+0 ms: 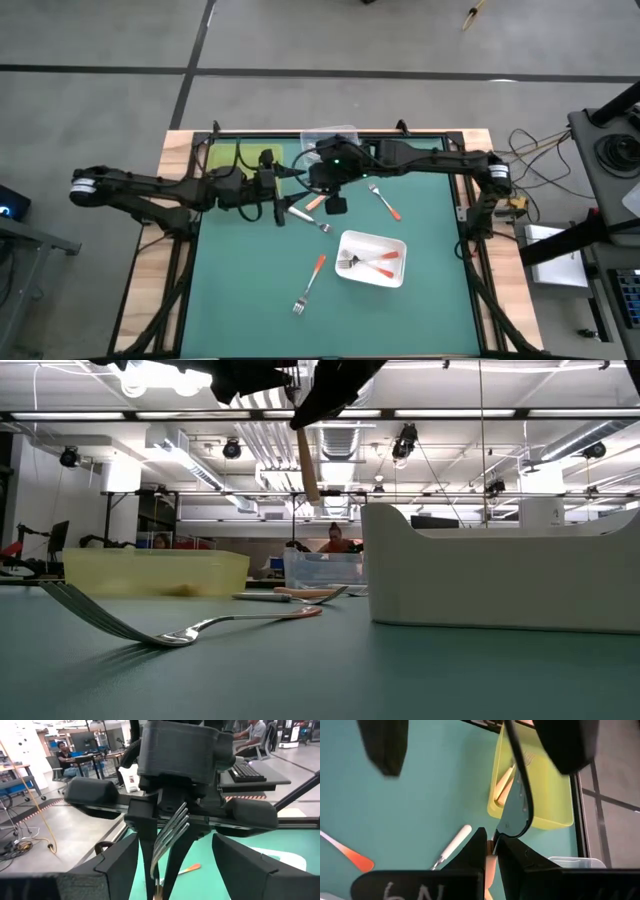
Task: Sort silverware by color (type)
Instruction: Put the light orange into the yellow bin
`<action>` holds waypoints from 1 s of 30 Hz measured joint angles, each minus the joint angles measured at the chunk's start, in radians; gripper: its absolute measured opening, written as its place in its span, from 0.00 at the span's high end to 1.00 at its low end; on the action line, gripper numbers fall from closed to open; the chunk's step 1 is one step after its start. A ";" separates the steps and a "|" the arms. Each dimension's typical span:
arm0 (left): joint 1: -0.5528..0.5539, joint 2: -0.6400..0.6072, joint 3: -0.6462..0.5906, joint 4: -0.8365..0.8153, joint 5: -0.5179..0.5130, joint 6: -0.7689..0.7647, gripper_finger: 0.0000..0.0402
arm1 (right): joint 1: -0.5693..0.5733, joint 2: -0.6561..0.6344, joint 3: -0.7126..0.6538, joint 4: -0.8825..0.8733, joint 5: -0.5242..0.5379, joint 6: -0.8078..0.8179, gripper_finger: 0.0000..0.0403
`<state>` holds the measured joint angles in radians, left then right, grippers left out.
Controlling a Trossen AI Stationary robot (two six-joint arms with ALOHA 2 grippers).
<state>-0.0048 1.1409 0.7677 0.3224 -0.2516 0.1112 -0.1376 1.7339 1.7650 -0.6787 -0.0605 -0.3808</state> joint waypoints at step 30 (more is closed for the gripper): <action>0.038 0.052 0.000 0.035 -0.084 -0.068 1.00 | 0.016 0.015 0.015 -0.010 0.011 0.046 0.88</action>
<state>0.0332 1.1927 0.7681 0.3569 -0.3356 0.0428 -0.1211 1.7487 1.7802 -0.6888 -0.0500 -0.3343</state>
